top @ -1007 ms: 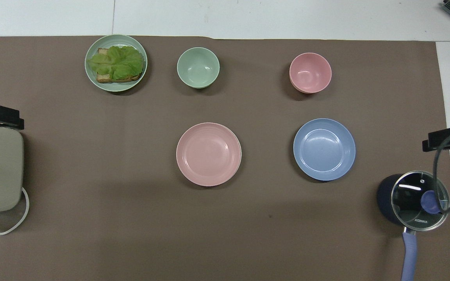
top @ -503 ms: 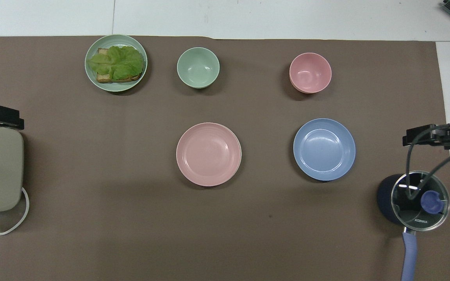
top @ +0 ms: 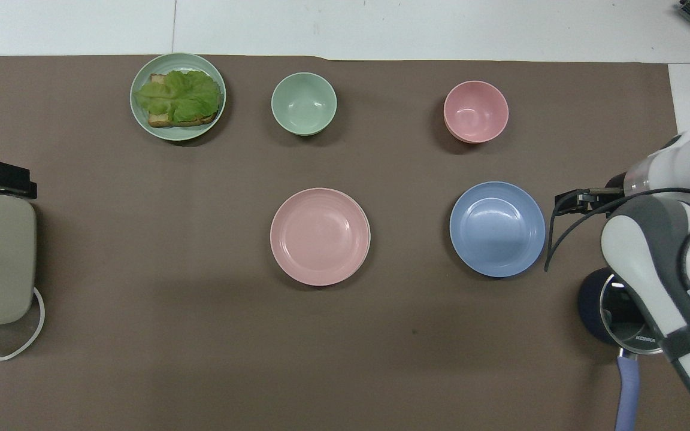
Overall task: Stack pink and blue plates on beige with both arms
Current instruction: 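Reach the right gripper to the rim of the blue plate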
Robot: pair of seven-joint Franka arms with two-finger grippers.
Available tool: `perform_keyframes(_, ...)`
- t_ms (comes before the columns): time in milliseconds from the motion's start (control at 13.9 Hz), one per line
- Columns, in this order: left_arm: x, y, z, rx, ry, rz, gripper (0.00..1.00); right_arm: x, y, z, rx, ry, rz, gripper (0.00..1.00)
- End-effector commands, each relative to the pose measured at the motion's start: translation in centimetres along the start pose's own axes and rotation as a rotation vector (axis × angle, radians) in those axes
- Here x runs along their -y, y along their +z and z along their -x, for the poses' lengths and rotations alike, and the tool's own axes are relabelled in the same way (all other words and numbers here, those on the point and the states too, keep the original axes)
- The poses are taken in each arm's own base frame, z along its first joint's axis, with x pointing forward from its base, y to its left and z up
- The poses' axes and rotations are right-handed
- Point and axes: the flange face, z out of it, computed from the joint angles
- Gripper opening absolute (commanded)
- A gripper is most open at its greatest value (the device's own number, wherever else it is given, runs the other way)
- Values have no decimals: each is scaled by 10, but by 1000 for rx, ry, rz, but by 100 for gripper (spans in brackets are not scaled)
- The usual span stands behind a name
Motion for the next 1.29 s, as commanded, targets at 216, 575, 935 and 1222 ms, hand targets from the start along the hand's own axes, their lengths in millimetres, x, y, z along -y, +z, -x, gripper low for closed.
perform_keyframes(216, 2, -2, 2, 7, -11, -14, 100, -3, 82, 18, -1, -30, -13, 100)
perform_keyframes(575, 2, -2, 2, 7, -11, -14, 100, -4, 108, 19, 23, -16, -23, 100)
perform_keyframes(935, 2, -2, 2, 7, -11, -14, 100, -1, 112, 18, 27, 34, -77, 12)
perform_keyframes(1222, 2, -2, 2, 9, -11, -14, 100, -1, 109, 15, 31, 58, -99, 0)
